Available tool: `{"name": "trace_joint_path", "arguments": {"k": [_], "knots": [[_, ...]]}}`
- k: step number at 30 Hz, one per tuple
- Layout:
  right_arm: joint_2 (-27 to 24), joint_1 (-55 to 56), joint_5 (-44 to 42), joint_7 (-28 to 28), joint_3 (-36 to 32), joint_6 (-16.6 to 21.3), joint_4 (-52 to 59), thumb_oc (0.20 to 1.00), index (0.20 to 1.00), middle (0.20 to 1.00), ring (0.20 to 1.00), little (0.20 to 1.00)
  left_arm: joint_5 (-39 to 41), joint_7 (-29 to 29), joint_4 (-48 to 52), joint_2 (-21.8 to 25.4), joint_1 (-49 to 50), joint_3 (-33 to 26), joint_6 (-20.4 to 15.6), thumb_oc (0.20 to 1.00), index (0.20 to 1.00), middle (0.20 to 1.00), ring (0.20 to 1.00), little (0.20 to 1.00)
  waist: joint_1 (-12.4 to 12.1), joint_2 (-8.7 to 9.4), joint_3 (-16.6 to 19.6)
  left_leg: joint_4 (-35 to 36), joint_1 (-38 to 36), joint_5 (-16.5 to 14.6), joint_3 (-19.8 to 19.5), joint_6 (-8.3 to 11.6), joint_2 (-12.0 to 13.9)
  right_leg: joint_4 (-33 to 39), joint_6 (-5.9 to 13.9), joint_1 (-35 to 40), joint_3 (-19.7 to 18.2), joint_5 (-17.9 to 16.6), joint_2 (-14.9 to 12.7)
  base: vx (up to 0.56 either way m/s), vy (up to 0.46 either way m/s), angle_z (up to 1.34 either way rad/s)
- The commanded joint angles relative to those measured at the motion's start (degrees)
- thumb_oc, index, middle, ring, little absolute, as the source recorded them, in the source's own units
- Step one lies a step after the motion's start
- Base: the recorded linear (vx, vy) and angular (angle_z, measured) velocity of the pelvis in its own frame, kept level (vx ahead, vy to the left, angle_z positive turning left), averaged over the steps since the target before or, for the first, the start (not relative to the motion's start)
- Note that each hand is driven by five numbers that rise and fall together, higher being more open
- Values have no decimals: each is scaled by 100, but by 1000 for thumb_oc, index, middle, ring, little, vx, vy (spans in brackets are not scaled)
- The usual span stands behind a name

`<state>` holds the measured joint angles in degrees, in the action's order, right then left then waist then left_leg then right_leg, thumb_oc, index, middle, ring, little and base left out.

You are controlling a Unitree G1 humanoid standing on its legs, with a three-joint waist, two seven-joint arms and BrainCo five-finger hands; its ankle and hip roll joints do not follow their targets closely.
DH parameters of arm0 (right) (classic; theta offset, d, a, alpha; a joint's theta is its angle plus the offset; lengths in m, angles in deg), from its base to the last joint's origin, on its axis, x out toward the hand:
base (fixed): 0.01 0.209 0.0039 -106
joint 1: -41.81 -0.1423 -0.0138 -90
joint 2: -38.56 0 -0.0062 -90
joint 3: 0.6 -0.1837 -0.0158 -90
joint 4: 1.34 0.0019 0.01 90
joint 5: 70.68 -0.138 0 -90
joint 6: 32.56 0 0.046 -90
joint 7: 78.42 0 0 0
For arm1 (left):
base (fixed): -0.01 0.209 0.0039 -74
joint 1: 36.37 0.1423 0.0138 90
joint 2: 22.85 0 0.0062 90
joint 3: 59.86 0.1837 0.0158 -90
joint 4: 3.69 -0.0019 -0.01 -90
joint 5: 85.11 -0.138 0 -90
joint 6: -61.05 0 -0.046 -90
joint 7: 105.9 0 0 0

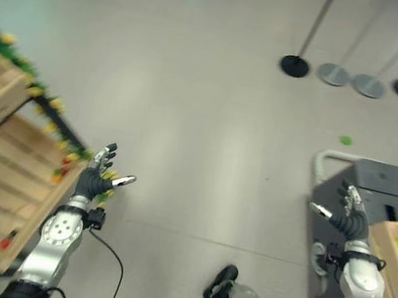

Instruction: Pick up the fruits from the basket on one side to the basket on the other side

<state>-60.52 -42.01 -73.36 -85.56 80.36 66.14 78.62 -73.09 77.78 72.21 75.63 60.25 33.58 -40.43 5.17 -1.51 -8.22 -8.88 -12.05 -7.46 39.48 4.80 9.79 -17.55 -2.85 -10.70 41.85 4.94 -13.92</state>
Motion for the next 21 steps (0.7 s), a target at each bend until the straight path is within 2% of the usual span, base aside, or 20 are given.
{"name": "trace_joint_path", "arguments": {"k": [1,2,3,4,5,6,7,8,9,10,11,12,13,14,15,16,18,19,20,21], "knots": [[-84,45,-10,-109,-374,251,160,1000,1000,1000,1000,1000,-5,-105,405,-58,-255,73,-233,1000,1000,1000,1000,1000,296,169,64,-1222,394,-268,-373,-148,138,858,819,396,-1046,112,347,345,-366,7],[-83,56,-13,-105,-381,246,171,1000,1000,1000,1000,1000,-6,-105,399,-59,-258,79,-236,1000,1000,1000,1000,1000,275,160,55,-1281,401,-261,-363,-107,193,898,788,419,-1048,108,395,596,-684,-46],[-87,156,-111,-45,-371,275,153,1000,1000,1000,1000,1000,20,-171,335,-127,-249,149,-194,1000,1000,1000,1000,1000,280,181,43,-2283,546,583,-612,290,605,1233,581,751,-1357,295,869,249,-388,-86],[-86,167,-117,-42,-374,276,157,1000,1000,1000,1000,1000,22,-175,326,-125,-250,153,-198,1000,1000,1000,1000,1000,259,165,34,-2381,575,609,-644,373,696,1297,529,789,-1368,299,955,368,-508,-111],[-83,193,-177,-36,-350,289,202,1000,1000,1000,1000,1000,34,-183,299,-145,-242,188,-174,1000,1000,1000,1000,1000,239,191,-11,-2854,769,918,-870,519,915,1513,415,972,-1554,334,1159,244,-312,-126],[-148,104,-289,-23,-156,300,177,1000,1000,1000,1000,1000,73,-118,211,-200,-292,311,-145,1000,1000,1000,1000,1000,73,272,-182,-3635,1202,976,-1805,471,581,1759,269,1130,-2050,314,1370,237,-271,-165],[-150,88,-294,-25,-159,300,167,1000,1000,1000,1000,1000,73,-112,193,-201,-316,318,-152,1000,1000,1000,1000,1000,77,264,-188,-3681,1241,963,-1830,479,599,1780,255,1127,-2046,309,1387,94,-123,-198],[-196,27,-267,-23,-55,270,165,1000,1000,1000,1000,1000,25,-92,269,-235,-318,394,-130,1000,1000,1000,1000,1000,-72,371,-263,-3700,1629,743,-2294,236,66,1858,279,1158,-2285,164,1338,102,-18,-208],[-152,-13,-307,23,100,245,143,1000,1000,1000,1000,1000,-17,-59,247,-242,-297,406,-127,1000,1000,1000,1000,1000,-199,452,-288,-3120,2038,545,-2878,33,-372,1878,374,1272,-2690,99,1384,105,-11,-138],[-147,-12,-308,24,98,243,146,1000,1000,1000,1000,1000,-18,-58,246,-238,-299,408,-128,1000,1000,1000,1000,1000,-207,475,-274,-3089,2044,573,-2858,20,-395,1880,379,1252,-2699,86,1359,247,-38,-158],[-123,19,-364,64,112,268,85,1000,1000,1000,1000,1000,-46,-68,232,-224,-278,426,-166,1000,1000,1000,1000,1000,-221,499,-273,-2791,2181,488,-2895,-82,-282,1884,455,1316,-2797,90,1346,222,-9,-168],[-116,87,-351,71,118,281,49,1000,1000,1000,1000,1000,-85,-59,209,-211,-276,426,-185,1000,1000,1000,1000,1000,-240,484,-273,-2507,2246,408,-3006,-134,-150,1865,494,1398,-2904,162,1375,306,10,-188],[-87,116,-351,69,151,299,50,1000,1000,1000,1000,1000,-126,-51,179,-190,-292,456,-202,1000,1000,1000,1000,1000,-309,504,-292,-2073,2448,442,-3235,-181,-184,1880,531,1457,-3057,190,1368,294,58,-103],[-73,138,-351,69,215,316,-19,1000,1000,1000,1000,1000,-135,-36,196,-193,-305,496,-211,1000,1000,1000,1000,1000,-412,497,-335,-1701,2595,484,-3635,-194,-379,1863,539,1559,-3227,220,1404,430,162,-66],[-81,115,-301,109,403,308,-116,1000,1000,1000,1000,1000,-174,20,224,-145,-216,483,-220,1000,1000,1000,1000,1000,-633,418,-388,-656,2527,758,-4905,-120,-779,1740,529,1658,-3811,345,1605,342,136,-91],[-81,112,-301,108,403,309,-118,1000,1000,1000,1000,1000,-175,21,224,-145,-217,482,-221,1000,1000,1000,1000,1000,-631,426,-388,-577,2501,820,-4904,-115,-780,1735,525,1646,-3809,332,1598,326,151,-131],[-150,68,-261,173,515,302,-184,1000,1000,1000,1000,1000,-224,53,225,-93,-160,457,-250,1000,1000,1000,1000,1000,-660,372,-386,-103,2562,1111,-5598,-8,-847,1615,529,1684,-4404,412,1785,226,115,-195],[-182,47,-260,211,534,302,-192,1000,1000,1000,1000,1000,-225,58,227,-65,-160,431,-258,1000,1000,1000,1000,1000,-639,360,-378,-81,2637,1197,-5673,49,-893,1618,536,1712,-4575,419,1831,355,275,-175],[-183,55,-289,349,582,299,-164,1000,1000,1000,1000,1000,-225,43,226,-20,-164,414,-281,1000,1000,1000,1000,1000,-640,395,-310,-97,2490,951,-5588,-24,-1067,1566,586,1751,-4905,476,1825,240,223,-115],[-182,54,-290,349,580,298,-162,1000,1000,1000,1000,1000,-224,43,226,-19,-167,413,-283,1000,1000,1000,1000,1000,-658,391,-307,-84,2495,971,-5574,-24,-1055,1567,589,1736,-4923,459,1830,273,277,-198]]}}
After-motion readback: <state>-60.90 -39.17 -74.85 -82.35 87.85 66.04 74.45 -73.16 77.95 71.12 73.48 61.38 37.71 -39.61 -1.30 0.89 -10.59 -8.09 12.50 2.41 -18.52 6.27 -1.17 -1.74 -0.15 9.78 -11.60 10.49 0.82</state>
